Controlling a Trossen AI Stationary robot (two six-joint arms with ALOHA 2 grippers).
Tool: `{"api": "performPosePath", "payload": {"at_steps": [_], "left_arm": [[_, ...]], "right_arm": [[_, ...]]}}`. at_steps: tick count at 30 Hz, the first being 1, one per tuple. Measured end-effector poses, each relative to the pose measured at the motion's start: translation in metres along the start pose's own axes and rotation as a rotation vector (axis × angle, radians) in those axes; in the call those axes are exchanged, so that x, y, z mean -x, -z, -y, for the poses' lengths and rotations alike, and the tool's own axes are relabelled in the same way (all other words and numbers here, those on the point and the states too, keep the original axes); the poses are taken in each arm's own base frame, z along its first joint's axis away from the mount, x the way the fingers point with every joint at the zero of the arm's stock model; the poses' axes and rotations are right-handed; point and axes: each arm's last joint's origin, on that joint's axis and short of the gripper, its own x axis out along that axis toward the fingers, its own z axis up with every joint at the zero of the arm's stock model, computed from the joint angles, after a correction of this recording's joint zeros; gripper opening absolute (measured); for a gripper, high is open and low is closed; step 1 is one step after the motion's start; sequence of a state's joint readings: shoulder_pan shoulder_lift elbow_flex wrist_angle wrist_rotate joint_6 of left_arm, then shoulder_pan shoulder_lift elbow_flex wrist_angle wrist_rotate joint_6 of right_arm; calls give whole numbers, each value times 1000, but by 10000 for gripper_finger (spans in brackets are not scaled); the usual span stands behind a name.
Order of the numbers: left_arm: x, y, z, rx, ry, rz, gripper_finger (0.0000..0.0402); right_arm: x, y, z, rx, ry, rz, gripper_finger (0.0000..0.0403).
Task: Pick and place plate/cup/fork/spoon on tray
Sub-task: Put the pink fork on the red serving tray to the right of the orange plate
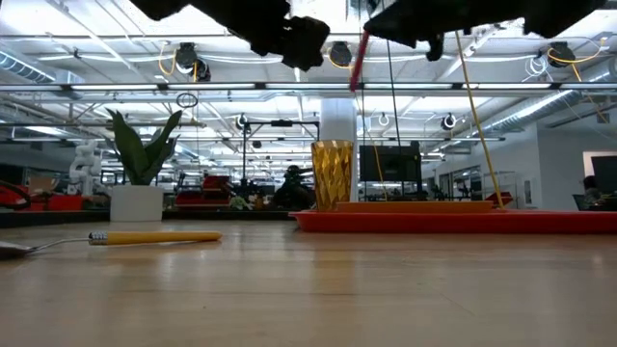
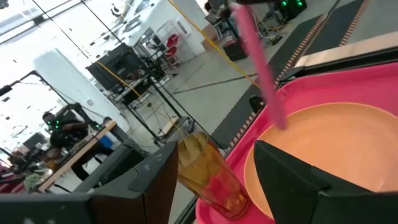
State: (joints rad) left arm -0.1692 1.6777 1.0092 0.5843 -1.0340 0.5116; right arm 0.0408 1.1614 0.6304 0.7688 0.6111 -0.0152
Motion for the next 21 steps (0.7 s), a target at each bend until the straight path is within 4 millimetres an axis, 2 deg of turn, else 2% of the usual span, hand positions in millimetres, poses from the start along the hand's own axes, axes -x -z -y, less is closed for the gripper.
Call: {"api": "performPosePath", "payload": {"at_steps": [7, 12, 21], "left_arm": [[12, -8, -25, 53, 21, -38, 214], [20, -10, -41, 100, 35, -62, 214], [28, -12, -53, 126, 52, -83, 214]], "right_arm": [[28, 0, 1, 12, 138, -156, 20], [45, 3, -1, -11, 171, -228, 20], [61, 21, 4, -105, 222, -379, 20]]}}
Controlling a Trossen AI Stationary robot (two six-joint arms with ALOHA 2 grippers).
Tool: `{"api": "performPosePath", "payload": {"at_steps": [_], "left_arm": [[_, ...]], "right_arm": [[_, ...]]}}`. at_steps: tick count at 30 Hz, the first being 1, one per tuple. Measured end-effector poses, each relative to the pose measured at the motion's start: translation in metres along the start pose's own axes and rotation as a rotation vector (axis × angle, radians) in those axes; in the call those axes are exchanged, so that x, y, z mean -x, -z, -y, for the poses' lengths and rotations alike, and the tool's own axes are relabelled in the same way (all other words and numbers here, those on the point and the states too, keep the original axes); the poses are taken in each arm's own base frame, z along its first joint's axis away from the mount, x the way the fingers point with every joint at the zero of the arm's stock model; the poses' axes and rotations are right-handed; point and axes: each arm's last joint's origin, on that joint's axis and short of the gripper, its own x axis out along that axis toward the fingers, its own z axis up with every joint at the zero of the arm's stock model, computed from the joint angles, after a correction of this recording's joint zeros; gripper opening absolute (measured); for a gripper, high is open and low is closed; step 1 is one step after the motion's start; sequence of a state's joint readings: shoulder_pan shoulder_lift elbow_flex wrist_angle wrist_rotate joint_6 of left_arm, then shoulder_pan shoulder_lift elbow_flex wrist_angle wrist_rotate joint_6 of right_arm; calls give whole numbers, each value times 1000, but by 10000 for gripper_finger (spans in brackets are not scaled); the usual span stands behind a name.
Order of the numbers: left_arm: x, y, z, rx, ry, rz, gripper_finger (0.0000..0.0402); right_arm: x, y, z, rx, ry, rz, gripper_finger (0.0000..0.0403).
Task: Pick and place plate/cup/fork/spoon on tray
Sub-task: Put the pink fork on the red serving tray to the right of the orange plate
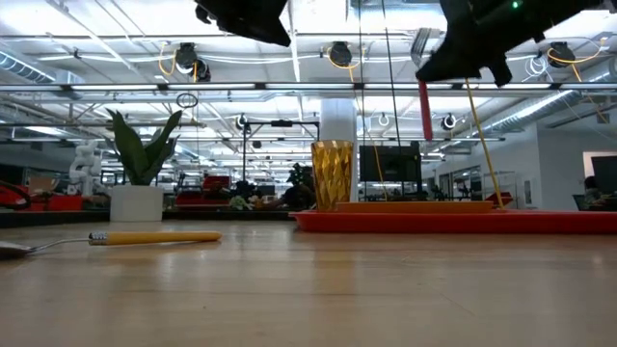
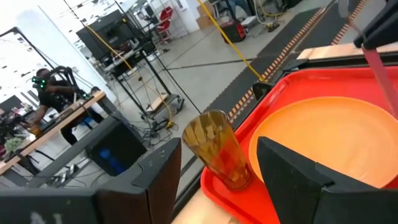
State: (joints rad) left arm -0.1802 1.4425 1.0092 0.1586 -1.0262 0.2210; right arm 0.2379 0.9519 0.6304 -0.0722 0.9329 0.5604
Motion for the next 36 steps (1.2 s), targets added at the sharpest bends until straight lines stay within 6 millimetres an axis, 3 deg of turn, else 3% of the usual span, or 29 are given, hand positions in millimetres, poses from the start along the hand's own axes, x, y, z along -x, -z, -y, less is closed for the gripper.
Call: {"api": "performPosePath", "payload": {"at_steps": [6, 13, 18, 22, 27, 36], "left_arm": [[7, -3, -2, 15, 16, 12, 214], [12, -6, -3, 28, 23, 27, 214], [12, -7, -4, 34, 22, 33, 214], [12, -12, -5, 43, 15, 59, 214], [17, -16, -4, 36, 20, 91, 214], [20, -20, -3, 35, 23, 114, 214]], "right_arm": [[-3, 7, 11, -62, -1, -208, 20], [7, -39, 18, -21, 75, -335, 20], [10, -54, 43, -15, 288, -407, 20], [5, -42, 65, -102, 441, -521, 20], [-7, -19, 76, -209, 426, -671, 20], [-14, -3, 90, -335, 536, -693, 20]]}}
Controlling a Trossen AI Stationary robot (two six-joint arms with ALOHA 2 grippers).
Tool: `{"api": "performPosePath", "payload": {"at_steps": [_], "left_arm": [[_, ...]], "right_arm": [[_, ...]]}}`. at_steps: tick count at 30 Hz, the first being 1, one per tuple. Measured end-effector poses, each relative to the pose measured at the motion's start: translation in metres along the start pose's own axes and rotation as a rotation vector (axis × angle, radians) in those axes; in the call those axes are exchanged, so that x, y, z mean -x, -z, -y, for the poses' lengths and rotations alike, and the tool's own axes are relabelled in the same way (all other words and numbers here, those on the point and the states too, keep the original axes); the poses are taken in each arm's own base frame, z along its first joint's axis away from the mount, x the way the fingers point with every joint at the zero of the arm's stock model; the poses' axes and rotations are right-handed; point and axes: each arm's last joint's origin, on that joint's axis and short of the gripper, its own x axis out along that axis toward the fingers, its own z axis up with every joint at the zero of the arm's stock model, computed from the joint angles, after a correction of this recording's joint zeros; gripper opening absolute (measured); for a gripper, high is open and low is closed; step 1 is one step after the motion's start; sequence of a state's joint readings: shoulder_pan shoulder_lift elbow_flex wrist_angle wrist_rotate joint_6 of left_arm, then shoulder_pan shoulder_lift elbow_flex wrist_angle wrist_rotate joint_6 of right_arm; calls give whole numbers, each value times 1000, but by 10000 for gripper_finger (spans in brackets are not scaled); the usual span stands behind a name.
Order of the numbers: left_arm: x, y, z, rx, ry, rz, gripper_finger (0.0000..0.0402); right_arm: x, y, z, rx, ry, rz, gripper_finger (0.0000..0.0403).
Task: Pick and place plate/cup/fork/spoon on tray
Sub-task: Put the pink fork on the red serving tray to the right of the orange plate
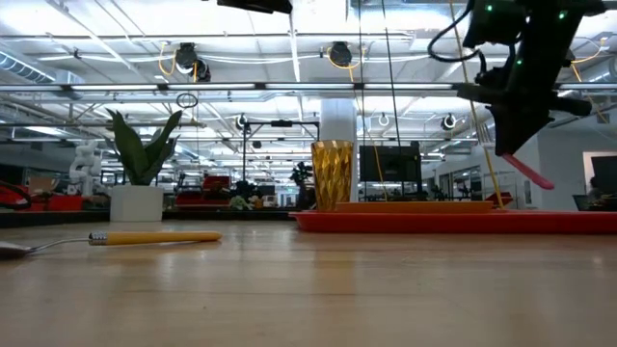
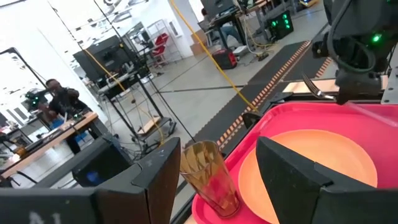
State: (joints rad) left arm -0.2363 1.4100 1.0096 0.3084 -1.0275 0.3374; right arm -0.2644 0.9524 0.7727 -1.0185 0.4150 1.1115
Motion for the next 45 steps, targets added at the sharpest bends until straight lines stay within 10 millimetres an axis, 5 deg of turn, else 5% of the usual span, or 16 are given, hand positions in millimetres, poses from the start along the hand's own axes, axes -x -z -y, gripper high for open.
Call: {"api": "performPosePath", "payload": {"at_steps": [12, 34, 45], "left_arm": [[3, -1, 2, 6, 12, 7, 214], [3, -1, 2, 29, 11, 7, 214], [3, -1, 2, 29, 11, 6, 214]], "right_arm": [[-53, 4, 10, -46, 20, -116, 20], [-102, -27, 15, -31, 46, -177, 20], [-108, -32, 16, -34, 45, -163, 34]]}}
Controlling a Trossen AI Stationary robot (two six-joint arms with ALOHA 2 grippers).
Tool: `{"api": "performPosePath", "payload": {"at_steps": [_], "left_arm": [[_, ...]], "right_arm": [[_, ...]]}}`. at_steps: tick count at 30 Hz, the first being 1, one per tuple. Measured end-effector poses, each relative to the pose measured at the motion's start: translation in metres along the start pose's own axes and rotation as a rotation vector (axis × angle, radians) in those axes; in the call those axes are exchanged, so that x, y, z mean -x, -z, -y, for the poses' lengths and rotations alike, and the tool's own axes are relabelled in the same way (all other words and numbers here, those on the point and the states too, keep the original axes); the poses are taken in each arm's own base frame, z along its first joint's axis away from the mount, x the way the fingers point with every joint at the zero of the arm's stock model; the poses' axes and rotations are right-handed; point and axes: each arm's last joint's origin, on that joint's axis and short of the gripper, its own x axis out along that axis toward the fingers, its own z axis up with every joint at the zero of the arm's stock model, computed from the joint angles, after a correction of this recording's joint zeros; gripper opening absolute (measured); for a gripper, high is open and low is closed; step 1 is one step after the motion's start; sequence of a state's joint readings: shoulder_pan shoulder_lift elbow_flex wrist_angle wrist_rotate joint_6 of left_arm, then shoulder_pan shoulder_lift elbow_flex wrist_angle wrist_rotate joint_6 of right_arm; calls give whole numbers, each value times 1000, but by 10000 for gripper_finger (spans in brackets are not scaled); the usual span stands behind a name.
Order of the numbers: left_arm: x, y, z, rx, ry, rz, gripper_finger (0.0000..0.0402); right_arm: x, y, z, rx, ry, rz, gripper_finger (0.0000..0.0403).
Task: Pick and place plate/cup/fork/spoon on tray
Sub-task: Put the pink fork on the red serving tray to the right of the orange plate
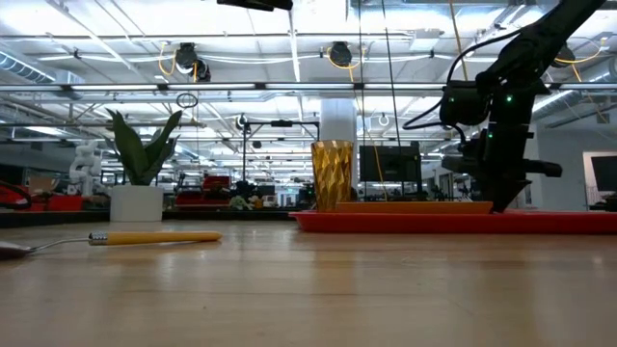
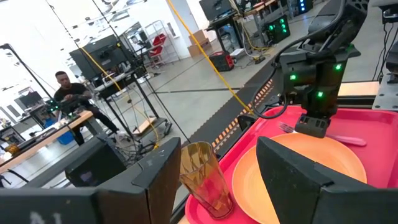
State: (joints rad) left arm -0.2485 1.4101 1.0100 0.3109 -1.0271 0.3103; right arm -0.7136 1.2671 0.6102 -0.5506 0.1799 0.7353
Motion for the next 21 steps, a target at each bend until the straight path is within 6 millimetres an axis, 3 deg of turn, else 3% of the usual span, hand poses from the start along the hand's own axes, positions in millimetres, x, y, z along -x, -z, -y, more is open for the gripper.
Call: {"api": "performPosePath", "payload": {"at_steps": [21], "left_arm": [[0, 0, 0, 1, 0, 0, 214]], "right_arm": [[0, -1, 0, -1, 23, 28, 66]]}}
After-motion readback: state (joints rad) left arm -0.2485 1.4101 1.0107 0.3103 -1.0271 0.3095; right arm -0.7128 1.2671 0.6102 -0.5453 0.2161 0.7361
